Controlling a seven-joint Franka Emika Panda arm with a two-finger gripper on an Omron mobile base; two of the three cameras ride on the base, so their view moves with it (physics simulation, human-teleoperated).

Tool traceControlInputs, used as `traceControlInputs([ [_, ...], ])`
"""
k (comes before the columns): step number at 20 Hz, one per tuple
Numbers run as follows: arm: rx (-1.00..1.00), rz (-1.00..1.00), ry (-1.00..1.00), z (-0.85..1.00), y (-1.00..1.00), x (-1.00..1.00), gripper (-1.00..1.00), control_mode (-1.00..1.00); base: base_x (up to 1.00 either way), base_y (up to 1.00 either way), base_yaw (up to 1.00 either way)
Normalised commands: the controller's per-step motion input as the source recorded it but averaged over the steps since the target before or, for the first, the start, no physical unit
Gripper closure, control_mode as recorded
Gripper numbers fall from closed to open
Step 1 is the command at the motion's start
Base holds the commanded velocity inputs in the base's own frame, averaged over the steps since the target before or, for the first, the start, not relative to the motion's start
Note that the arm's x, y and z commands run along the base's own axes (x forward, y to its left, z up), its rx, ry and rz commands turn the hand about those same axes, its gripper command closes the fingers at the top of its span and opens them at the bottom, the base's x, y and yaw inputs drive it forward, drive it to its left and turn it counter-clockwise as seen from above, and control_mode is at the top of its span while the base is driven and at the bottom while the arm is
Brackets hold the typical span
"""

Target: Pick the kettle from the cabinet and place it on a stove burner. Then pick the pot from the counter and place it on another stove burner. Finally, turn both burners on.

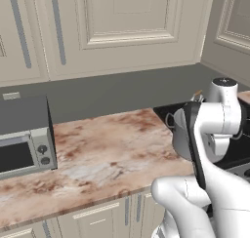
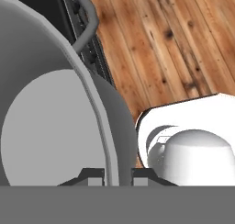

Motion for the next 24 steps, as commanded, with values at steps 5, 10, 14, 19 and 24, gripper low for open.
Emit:
traceControlInputs([
  [5,0.0,0.0,0.0,-0.1,-0.01,0.3,1.0,-1.0,0.0,0.0,0.0],
  [10,0.0,0.0,0.0,-0.14,0.0,0.41,1.0,-1.0,0.0,0.0,0.0],
  [14,0.0,-0.01,0.0,-0.15,0.0,0.46,1.0,-1.0,0.0,0.0,0.0],
  [19,0.0,-0.02,0.0,-0.14,-0.07,0.3,1.0,-1.0,0.0,0.0,0.0],
  [24,0.0,-0.05,0.0,-0.18,-0.27,0.21,1.0,-1.0,0.0,0.0,0.0],
])
